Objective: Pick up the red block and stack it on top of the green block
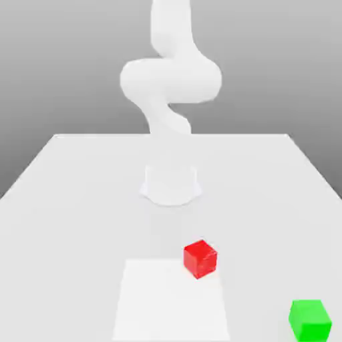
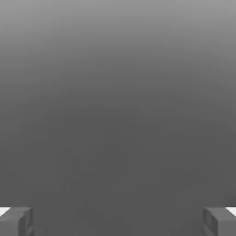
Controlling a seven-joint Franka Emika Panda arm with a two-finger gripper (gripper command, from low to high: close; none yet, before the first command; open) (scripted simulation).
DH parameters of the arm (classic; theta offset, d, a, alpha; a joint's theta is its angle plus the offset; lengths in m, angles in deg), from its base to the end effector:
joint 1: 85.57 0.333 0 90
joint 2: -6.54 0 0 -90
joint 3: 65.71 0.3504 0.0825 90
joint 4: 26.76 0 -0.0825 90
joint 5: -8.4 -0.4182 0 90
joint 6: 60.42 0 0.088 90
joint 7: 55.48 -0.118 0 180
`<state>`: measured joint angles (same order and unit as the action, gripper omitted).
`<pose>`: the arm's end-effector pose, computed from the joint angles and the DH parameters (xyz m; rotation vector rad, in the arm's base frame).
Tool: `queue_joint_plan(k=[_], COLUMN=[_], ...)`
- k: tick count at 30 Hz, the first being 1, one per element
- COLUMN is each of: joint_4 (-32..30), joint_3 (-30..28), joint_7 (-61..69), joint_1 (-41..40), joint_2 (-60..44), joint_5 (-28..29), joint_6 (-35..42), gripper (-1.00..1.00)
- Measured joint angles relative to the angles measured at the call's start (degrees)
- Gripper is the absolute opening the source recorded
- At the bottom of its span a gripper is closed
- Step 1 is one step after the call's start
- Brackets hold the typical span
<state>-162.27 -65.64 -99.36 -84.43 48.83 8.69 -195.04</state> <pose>0.3914 0.0083 0.6763 -2.5285 0.9844 -0.9500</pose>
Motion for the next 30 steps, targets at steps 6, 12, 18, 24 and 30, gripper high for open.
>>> queue_joint_plan(k=[6,12,18,24,30], joint_4=[-10.5,-21.4,-31.2,-30.4,-30.3], joint_3=[-0.1,-0.6,-0.8,-0.3,-0.2], joint_7=[5.7,12.2,19.5,20.8,20.7], joint_1=[3.1,6.4,9.7,9.8,9.7], joint_2=[-10.3,-21.0,-37.6,-51.7,-52.7], joint_5=[0.6,0.8,0.0,-0.7,-0.6], joint_6=[-8.1,-16.5,-29.0,-40.8,-41.6], gripper=[0.00,0.00,0.00,-1.00,-1.00])
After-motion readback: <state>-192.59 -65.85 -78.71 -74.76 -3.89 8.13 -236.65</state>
